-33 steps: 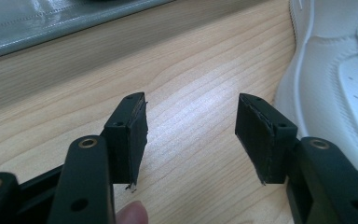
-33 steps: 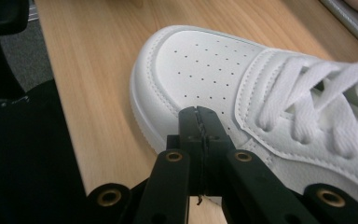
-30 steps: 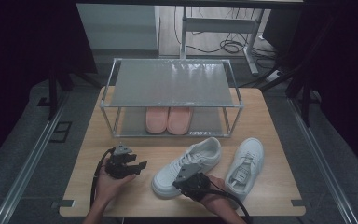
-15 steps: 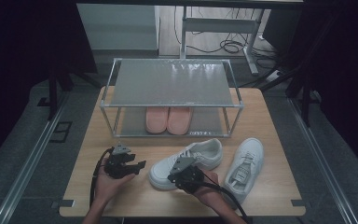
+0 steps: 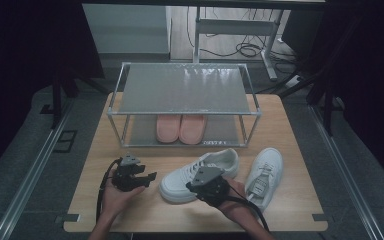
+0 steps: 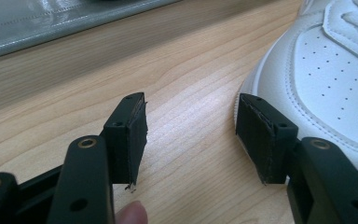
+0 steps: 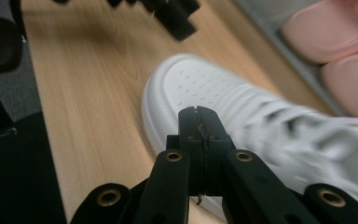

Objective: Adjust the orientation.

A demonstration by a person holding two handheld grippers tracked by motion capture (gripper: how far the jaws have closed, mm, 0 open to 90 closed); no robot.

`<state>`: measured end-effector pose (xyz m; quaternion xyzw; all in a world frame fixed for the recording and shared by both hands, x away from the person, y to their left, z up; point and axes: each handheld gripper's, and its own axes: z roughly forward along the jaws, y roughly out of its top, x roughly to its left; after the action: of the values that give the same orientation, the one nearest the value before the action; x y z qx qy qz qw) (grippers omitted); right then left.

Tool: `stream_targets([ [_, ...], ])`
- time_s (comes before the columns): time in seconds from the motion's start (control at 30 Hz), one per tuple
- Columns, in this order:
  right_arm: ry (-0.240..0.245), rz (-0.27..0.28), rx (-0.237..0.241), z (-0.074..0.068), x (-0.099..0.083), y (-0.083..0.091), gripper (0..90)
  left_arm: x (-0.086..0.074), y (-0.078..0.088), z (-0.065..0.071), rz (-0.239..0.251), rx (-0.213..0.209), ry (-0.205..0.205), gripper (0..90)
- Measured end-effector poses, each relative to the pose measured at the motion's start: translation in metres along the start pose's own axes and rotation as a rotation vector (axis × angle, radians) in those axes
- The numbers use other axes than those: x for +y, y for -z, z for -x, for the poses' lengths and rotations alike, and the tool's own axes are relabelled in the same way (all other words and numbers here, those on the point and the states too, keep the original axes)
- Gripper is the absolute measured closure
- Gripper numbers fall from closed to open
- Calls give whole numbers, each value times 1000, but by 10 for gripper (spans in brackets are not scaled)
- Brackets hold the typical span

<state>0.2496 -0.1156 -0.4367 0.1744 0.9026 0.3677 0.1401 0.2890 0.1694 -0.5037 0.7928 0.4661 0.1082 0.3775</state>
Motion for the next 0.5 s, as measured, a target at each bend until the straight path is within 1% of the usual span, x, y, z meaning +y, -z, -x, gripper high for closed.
stream_targets([
  [0.03,0,0,0,0,0,0,900,0,0,0,0,0,0,434],
  [0.07,-11,19,-12,7,1,16,900,0,0,1,1,-1,-1,434],
  [0.1,-18,25,-21,12,1,23,900,0,0,1,2,-1,-2,434],
  [0.17,-35,33,-41,22,0,36,899,0,0,1,2,-2,0,434],
  [0.27,-73,34,-77,40,-6,53,899,0,0,1,-1,-2,0,434],
  [0.4,-140,37,-87,64,-17,65,900,0,-1,1,-3,-3,0,434],
  [0.5,-176,25,-90,82,-25,67,900,0,-1,1,-6,-4,1,434],
])
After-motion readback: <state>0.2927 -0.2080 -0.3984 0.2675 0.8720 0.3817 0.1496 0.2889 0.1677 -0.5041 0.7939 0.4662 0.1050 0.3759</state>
